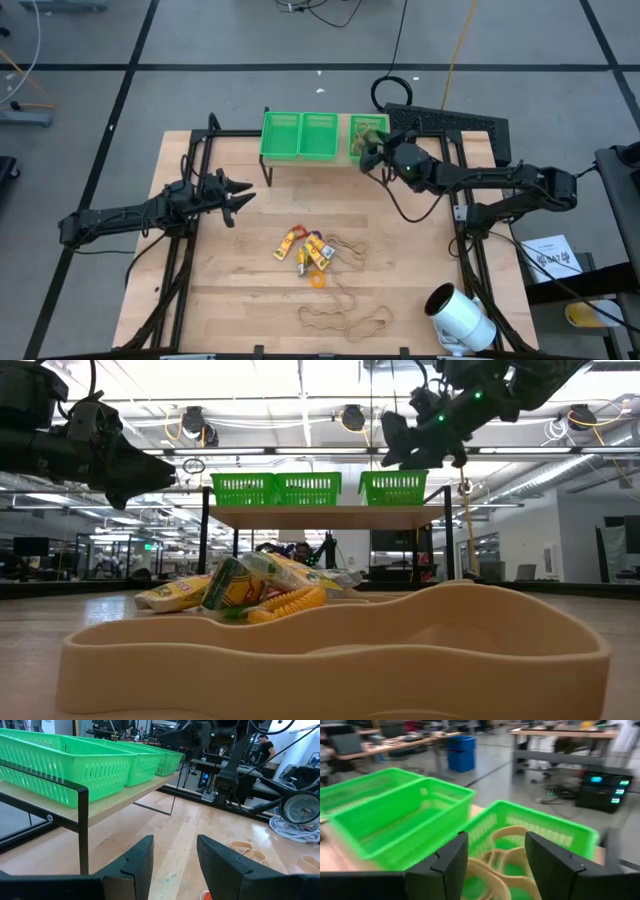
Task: Pick & Place Office Desk Supplies
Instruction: Put the brown rubber band into the right green bin on the shelf
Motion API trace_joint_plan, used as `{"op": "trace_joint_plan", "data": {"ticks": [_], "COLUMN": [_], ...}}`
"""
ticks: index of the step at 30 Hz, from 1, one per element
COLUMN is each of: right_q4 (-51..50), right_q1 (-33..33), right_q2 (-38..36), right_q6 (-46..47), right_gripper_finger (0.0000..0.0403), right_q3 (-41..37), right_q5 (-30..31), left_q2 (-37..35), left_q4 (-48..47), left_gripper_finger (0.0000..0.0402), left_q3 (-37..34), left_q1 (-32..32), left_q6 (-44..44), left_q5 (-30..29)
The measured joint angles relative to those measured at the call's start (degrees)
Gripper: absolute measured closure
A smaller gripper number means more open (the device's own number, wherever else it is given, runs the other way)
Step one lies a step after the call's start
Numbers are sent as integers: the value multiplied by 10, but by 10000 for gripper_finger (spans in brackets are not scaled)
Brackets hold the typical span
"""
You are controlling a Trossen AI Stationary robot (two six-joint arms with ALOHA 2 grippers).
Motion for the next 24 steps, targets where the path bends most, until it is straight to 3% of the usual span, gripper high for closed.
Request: {"op": "trace_joint_plan", "data": {"ticks": [7, 17, 21, 24], "right_q4": [-8, 48, 78, 99], "right_q1": [-10, 36, 85, 137], "right_q2": [-49, -94, -93, -93], "right_q6": [0, 23, 28, 2], "right_gripper_finger": [216, 216, 216, 214], "right_q3": [0, 0, 0, 0], "right_q5": [-17, -361, -434, -444], "left_q2": [0, 0, 0, 0], "left_q4": [0, 0, 0, 0], "left_gripper_finger": [243, 243, 243, 243], "left_q3": [0, 0, 0, 0], "left_q1": [0, 0, 0, 0], "left_q6": [0, 0, 0, 0], "left_q5": [0, 0, 0, 0]}}
